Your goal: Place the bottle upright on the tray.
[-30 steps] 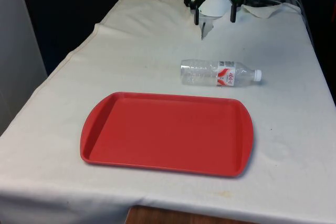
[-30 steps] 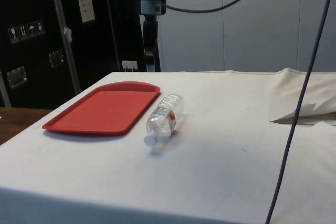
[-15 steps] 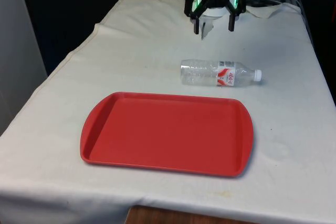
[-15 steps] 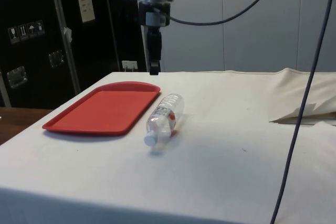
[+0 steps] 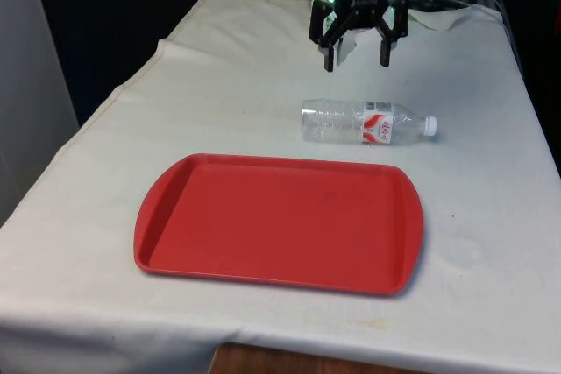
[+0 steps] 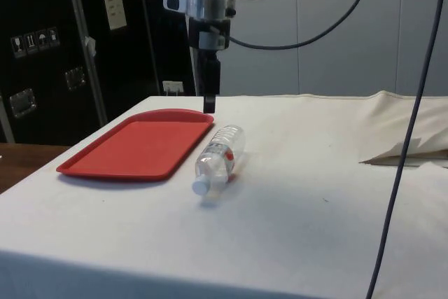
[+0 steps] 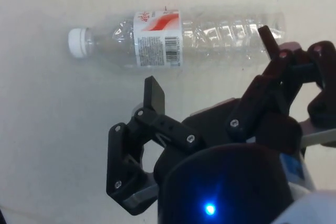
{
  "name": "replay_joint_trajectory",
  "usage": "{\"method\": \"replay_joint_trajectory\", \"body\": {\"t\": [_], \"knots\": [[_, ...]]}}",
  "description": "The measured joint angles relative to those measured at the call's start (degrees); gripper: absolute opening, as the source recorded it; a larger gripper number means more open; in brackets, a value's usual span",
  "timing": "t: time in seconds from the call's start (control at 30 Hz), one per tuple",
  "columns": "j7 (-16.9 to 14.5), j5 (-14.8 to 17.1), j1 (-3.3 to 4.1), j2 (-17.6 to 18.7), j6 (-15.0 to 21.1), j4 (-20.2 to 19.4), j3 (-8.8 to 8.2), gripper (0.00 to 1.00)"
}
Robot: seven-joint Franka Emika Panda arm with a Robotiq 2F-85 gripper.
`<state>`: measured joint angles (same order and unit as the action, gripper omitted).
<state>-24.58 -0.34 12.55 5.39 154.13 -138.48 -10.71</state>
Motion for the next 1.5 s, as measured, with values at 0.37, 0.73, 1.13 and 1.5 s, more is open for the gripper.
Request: {"method": "replay_joint_trajectory", "body": {"t": [0.37,0.73,1.13,1.5], "knots": [[-2.6,0.0,0.06,0.2,-0.1,0.1,1.55,1.0],[-4.1,-0.2,0.06,0.4,-0.2,0.2,2.98,1.0],[-4.9,-1.2,0.06,0.6,-0.9,0.3,4.7,1.0],[-7.6,-1.3,0.06,1.7,-0.9,0.4,4.98,1.0]]}}
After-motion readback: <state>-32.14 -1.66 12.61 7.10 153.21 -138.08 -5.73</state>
